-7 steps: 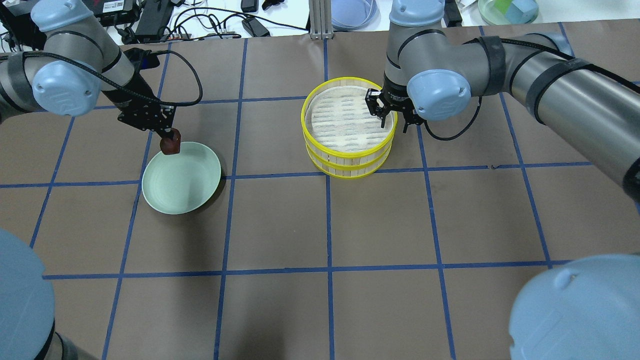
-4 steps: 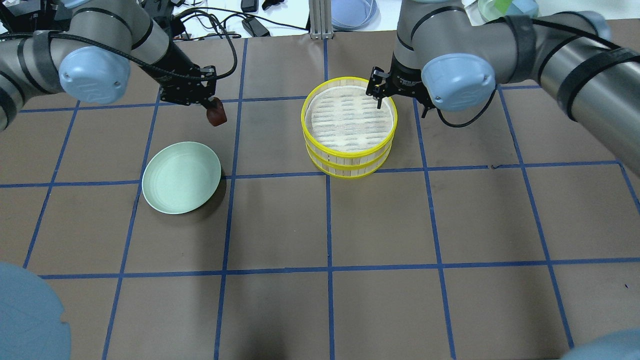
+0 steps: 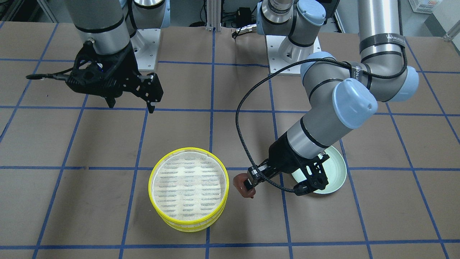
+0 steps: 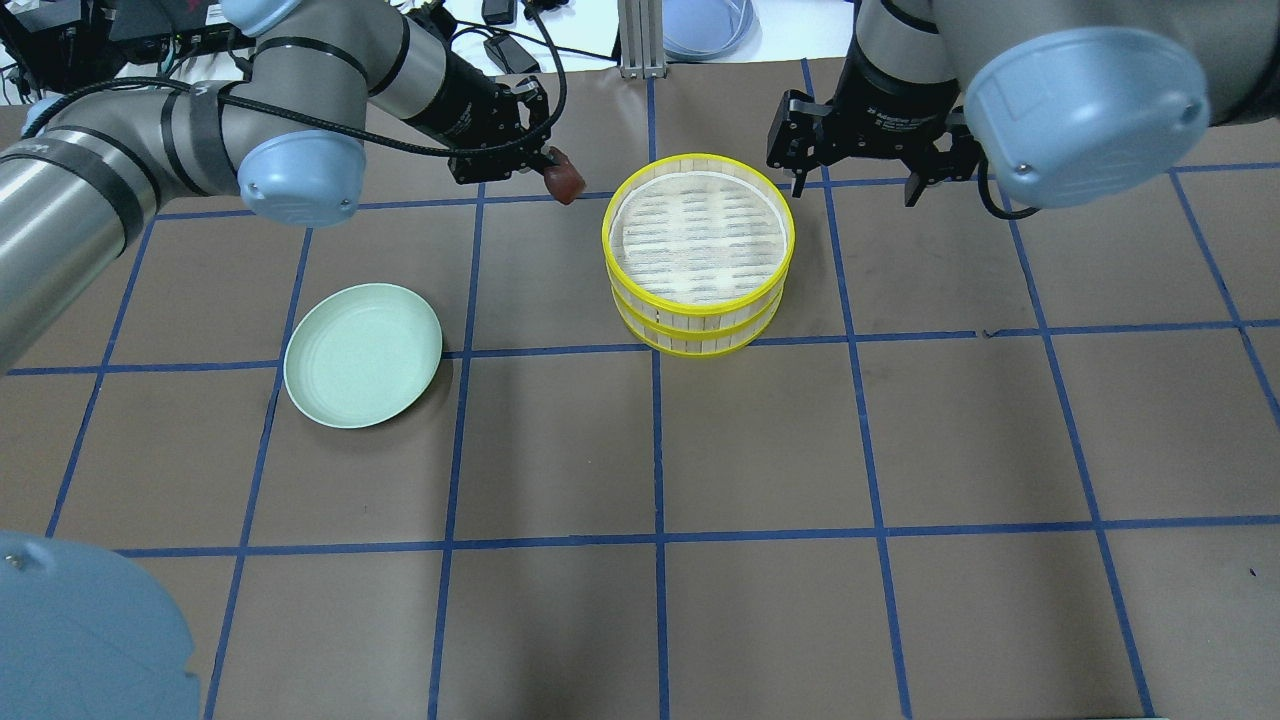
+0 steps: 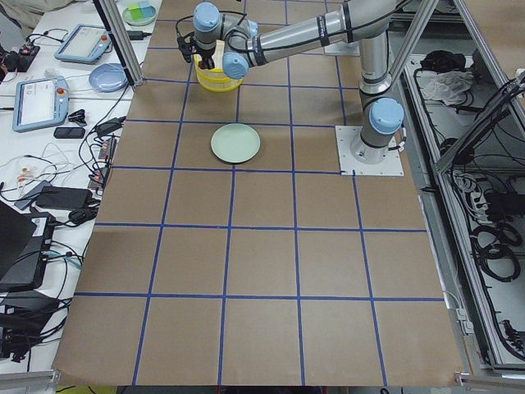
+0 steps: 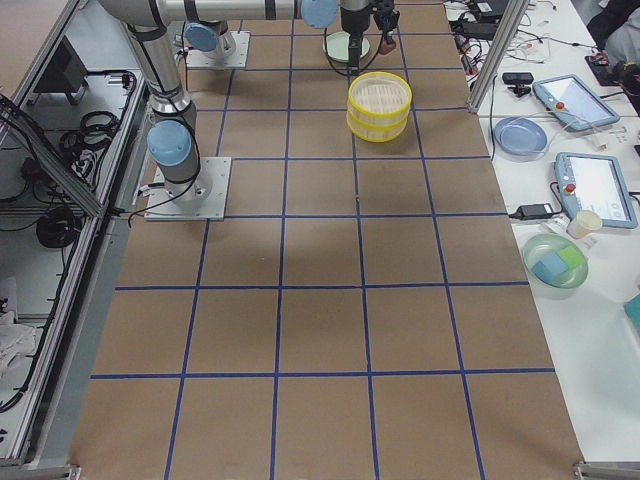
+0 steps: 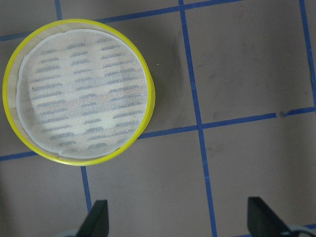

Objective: Stack buns with steamer

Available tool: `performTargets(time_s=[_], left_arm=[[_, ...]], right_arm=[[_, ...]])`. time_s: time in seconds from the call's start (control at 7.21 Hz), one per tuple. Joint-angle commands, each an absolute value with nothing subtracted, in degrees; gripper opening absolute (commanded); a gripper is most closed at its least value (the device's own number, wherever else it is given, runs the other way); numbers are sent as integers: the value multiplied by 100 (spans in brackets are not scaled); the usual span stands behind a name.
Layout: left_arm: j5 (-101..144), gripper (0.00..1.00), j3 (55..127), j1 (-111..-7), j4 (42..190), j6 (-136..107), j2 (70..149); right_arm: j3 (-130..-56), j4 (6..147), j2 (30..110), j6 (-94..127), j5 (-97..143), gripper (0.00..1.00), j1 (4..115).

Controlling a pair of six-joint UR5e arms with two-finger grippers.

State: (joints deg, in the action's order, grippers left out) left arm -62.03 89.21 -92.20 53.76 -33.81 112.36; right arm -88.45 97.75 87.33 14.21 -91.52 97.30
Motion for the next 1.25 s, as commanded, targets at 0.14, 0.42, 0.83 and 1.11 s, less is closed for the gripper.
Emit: performTargets(time_s=[0.14, 0.42, 0.83, 1.11], left_arm=[[-5959, 0, 8965, -9711, 5027, -3999, 11513], [-5976, 63, 9184, -9712, 5027, -4016, 11514], [-5968, 100, 9193, -9703, 5010, -4386, 11479], [-5985, 100, 9062, -9651, 5088, -4492, 11261]], right_arm=[[-8798, 9342, 9079, 163, -9211, 100, 9590], [-8807, 9264, 9114, -437, -9175, 100, 9071], [-8824, 9255, 9184, -378, -9097, 100, 9088], [-8816, 9255, 9289, -291, -9088, 100, 9105]])
